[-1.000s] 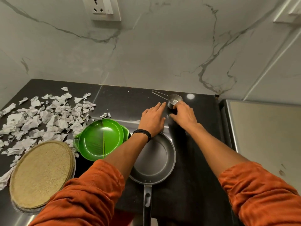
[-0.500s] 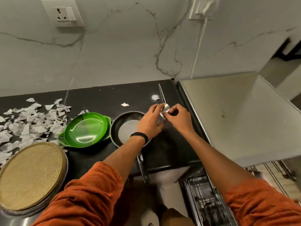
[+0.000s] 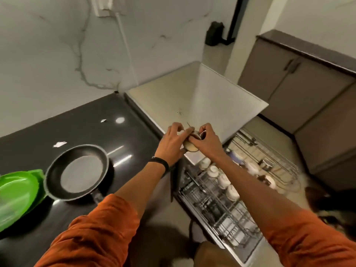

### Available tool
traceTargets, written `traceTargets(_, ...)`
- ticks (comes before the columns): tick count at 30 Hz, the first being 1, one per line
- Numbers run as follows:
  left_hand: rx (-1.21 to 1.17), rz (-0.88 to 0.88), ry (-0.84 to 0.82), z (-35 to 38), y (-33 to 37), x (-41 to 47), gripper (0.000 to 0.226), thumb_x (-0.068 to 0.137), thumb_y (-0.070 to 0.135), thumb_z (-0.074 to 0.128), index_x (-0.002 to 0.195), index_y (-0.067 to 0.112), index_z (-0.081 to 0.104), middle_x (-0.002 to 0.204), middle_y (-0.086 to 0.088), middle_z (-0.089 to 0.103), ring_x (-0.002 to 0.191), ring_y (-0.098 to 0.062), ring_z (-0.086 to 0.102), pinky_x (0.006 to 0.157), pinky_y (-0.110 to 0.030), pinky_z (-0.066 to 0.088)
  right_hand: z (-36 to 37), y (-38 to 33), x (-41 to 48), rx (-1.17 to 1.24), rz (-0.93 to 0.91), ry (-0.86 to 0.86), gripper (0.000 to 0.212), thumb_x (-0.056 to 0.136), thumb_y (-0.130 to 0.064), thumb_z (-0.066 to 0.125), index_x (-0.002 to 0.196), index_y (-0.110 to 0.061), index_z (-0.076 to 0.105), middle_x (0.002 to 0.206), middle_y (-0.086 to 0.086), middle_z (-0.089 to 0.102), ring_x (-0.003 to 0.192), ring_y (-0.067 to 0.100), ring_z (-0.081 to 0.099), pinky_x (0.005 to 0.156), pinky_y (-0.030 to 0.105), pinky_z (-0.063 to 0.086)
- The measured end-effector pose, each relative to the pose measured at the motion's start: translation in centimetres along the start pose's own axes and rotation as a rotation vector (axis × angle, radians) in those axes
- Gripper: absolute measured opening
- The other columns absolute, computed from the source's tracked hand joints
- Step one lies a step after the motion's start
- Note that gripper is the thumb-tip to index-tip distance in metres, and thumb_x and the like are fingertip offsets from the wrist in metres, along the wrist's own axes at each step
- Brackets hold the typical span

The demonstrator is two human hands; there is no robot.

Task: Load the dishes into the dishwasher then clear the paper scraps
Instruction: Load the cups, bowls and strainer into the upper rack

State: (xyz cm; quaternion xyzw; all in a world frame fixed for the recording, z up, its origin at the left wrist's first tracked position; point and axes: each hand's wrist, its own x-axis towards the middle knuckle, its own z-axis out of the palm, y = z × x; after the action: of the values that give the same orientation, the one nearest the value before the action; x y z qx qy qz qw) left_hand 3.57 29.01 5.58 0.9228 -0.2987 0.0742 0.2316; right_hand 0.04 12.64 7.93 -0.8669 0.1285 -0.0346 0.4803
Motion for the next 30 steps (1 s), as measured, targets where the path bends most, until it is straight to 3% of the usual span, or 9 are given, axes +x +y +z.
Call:
traceTargets(5, -0.021, 0.198, -0.118, 5.1, 5.1, 5.3, 0.067, 0.074, 0.038, 0.083, 0.134, 0.025, 0.054, 0.141, -0.006, 0.043, 0.113, -0.027, 0.048, 0.086, -0.042, 0.053, -6.6, 6.0, -0.1, 0.083, 0.101, 0.119, 0.043, 0.080, -0.044, 0.077, 0.105, -0.024, 0.048, 0.088, -0.007, 0.060, 0.075, 0.009, 0.059, 0.066, 0.027, 0.047)
traceTargets(9, -0.022, 0.279, -0.231, 11.0, 9.7, 9.7, 0.067, 0.071, 0.033, 0.080, 0.133, 0.020, 0.057, 0.136, -0.004, 0.055, 0.114, -0.031, 0.050, 0.089, -0.049, 0.051, -10.7, 11.9, 0.4, 0.139, 0.161, 0.227, 0.044, 0.077, -0.047, 0.080, 0.107, -0.031, 0.052, 0.101, -0.008, 0.064, 0.088, 0.011, 0.065, 0.072, 0.031, 0.057)
traceTargets(12, -0.045, 0.279, -0.304, 15.6, 13.3, 12.7, 0.063, 0.072, 0.032, 0.078, 0.130, 0.020, 0.058, 0.131, -0.002, 0.059, 0.113, -0.028, 0.049, 0.091, -0.045, 0.048, -13.4, 16.8, 1.1, 0.079, 0.186, 0.284, 0.057, 0.072, -0.049, 0.083, 0.117, -0.033, 0.053, 0.115, -0.006, 0.052, 0.101, 0.009, 0.056, 0.085, 0.029, 0.052)
traceTargets(15, -0.070, 0.287, -0.366, 20.4, 16.3, 15.5, 0.059, 0.071, 0.018, 0.073, 0.128, 0.019, 0.060, 0.127, -0.001, 0.061, 0.111, -0.026, 0.048, 0.092, -0.042, 0.046, -15.6, 21.7, 2.3, 0.068, 0.263, 0.349, 0.072, 0.063, -0.057, 0.084, 0.125, -0.037, 0.053, 0.119, -0.006, 0.044, 0.106, 0.012, 0.055, 0.090, 0.030, 0.051)
traceTargets(22, -0.161, 0.186, -0.497, 32.1, 19.6, 20.6, 0.069, 0.071, 0.010, 0.078, 0.134, 0.020, 0.053, 0.134, -0.004, 0.045, 0.121, -0.026, 0.046, 0.093, -0.040, 0.052, -18.3, 31.7, 8.0, 0.117, 0.484, 0.443, 0.073, 0.069, -0.051, 0.079, 0.132, -0.034, 0.047, 0.124, -0.009, 0.049, 0.112, 0.016, 0.056, 0.087, 0.035, 0.053)
traceTargets(25, -0.197, 0.080, -0.532, 36.6, 18.9, 21.6, 0.073, 0.075, 0.005, 0.074, 0.140, 0.023, 0.046, 0.131, -0.001, 0.045, 0.119, -0.025, 0.049, 0.094, -0.045, 0.052, -17.4, 35.1, 10.7, 0.145, 0.516, 0.461, 0.064, 0.074, -0.042, 0.082, 0.119, -0.028, 0.038, 0.101, -0.016, 0.056, 0.090, 0.011, 0.061, 0.067, 0.028, 0.050)
traceTargets(27, -0.216, 0.027, -0.535, 39.7, 18.1, 22.4, 0.072, 0.080, 0.002, 0.072, 0.144, 0.022, 0.046, 0.133, -0.001, 0.047, 0.124, -0.024, 0.047, 0.102, -0.041, 0.048, -16.4, 37.6, 12.5, 0.144, 0.561, 0.439, 0.053, 0.080, -0.040, 0.079, 0.109, -0.027, 0.037, 0.087, -0.014, 0.057, 0.076, 0.009, 0.061, 0.058, 0.029, 0.047)
traceTargets(30, -0.216, -0.022, -0.543, 43.6, 17.0, 23.4, 0.066, 0.082, -0.005, 0.068, 0.142, 0.017, 0.050, 0.138, -0.003, 0.050, 0.127, -0.023, 0.045, 0.106, -0.038, 0.043, -14.7, 41.2, 14.6, 0.164, 0.584, 0.413, 0.034, 0.085, -0.044, 0.071, 0.100, -0.028, 0.044, 0.089, -0.006, 0.061, 0.079, 0.016, 0.061, 0.067, 0.041, 0.053)
